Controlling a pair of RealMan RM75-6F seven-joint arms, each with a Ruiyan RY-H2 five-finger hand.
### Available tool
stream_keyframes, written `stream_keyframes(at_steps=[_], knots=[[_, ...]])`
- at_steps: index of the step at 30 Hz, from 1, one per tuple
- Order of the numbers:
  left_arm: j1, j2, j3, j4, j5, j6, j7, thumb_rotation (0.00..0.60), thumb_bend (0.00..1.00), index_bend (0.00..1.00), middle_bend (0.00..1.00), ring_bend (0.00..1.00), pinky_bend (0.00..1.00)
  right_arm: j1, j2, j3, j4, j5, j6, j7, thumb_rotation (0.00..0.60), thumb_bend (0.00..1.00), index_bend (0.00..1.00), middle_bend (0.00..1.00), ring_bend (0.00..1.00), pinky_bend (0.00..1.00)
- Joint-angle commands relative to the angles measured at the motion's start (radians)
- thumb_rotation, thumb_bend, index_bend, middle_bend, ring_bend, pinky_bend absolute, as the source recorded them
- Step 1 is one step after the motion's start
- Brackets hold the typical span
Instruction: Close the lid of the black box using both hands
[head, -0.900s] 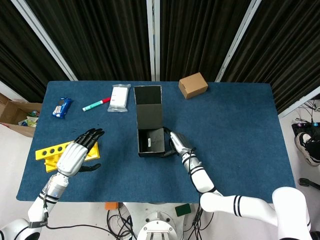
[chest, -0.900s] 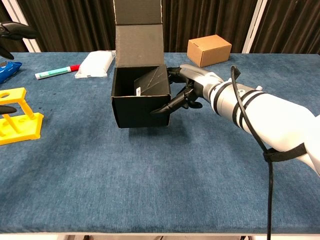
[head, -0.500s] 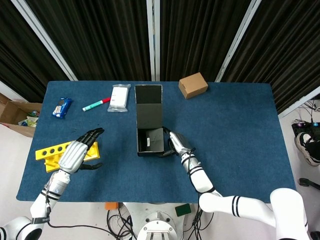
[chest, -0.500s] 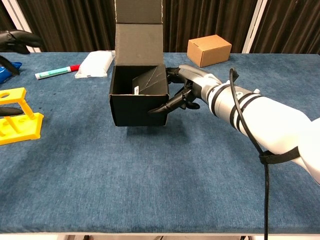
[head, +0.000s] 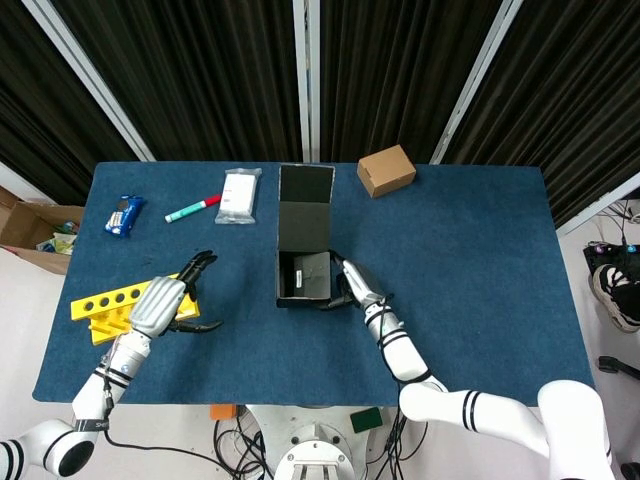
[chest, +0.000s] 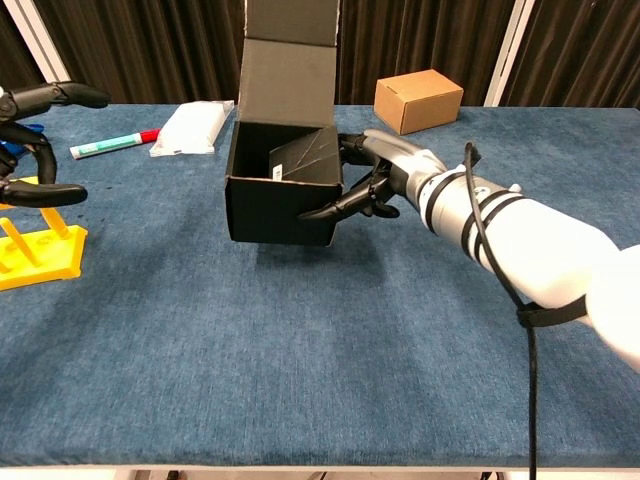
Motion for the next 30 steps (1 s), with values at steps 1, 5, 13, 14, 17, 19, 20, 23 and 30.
stream_keyframes(at_steps=[1, 5, 13, 14, 17, 19, 20, 23, 30], knots=[[-0.006, -0.009, -0.001, 0.009, -0.007, -0.011, 0.002, 0.311, 0.09, 0.04, 0.00, 0.55, 0.94, 0.006, -0.018, 0.004, 0.019, -0.023, -0.007, 0.027, 0.600, 0.13, 0.47, 0.40, 0.79, 1.00], [-0.022, -0.035, -0.006, 0.036, -0.027, -0.044, -0.010, 0.325, 0.09, 0.03, 0.00, 0.55, 0.94, 0.012, -0.033, 0.011, 0.046, -0.037, -0.006, 0.038, 0.600, 0.13, 0.47, 0.40, 0.79, 1.00], [-0.036, -0.065, -0.017, 0.063, -0.054, -0.060, 0.009, 0.472, 0.09, 0.02, 0.00, 0.56, 0.94, 0.071, -0.098, 0.029, 0.128, 0.028, -0.032, -0.069, 0.600, 0.13, 0.39, 0.35, 0.79, 1.00], [-0.036, -0.062, -0.017, 0.063, -0.060, -0.064, 0.009, 0.473, 0.09, 0.02, 0.00, 0.56, 0.94, 0.080, -0.108, 0.029, 0.138, 0.044, -0.037, -0.093, 0.600, 0.12, 0.36, 0.33, 0.79, 1.00], [-0.035, -0.056, -0.016, 0.061, -0.072, -0.073, 0.006, 0.474, 0.09, 0.01, 0.00, 0.56, 0.94, 0.093, -0.125, 0.020, 0.153, 0.073, -0.037, -0.151, 0.600, 0.09, 0.21, 0.25, 0.78, 1.00], [-0.036, -0.056, -0.016, 0.064, -0.079, -0.079, -0.002, 0.460, 0.09, 0.01, 0.00, 0.56, 0.94, 0.094, -0.130, 0.010, 0.155, 0.089, -0.035, -0.186, 0.600, 0.09, 0.13, 0.20, 0.77, 1.00], [-0.036, -0.056, -0.016, 0.063, -0.083, -0.083, -0.010, 0.436, 0.09, 0.01, 0.00, 0.56, 0.94, 0.092, -0.133, 0.006, 0.154, 0.093, -0.029, -0.197, 0.600, 0.08, 0.10, 0.18, 0.76, 1.00], [-0.039, -0.057, -0.013, 0.069, -0.084, -0.094, -0.023, 0.375, 0.09, 0.01, 0.00, 0.57, 0.94, 0.076, -0.130, -0.008, 0.134, 0.098, -0.012, -0.217, 0.600, 0.05, 0.02, 0.11, 0.74, 1.00], [-0.047, -0.069, -0.008, 0.080, -0.074, -0.103, -0.031, 0.317, 0.09, 0.00, 0.00, 0.57, 0.94, 0.011, -0.059, -0.050, 0.026, 0.037, 0.039, -0.207, 0.600, 0.00, 0.00, 0.03, 0.70, 1.00]])
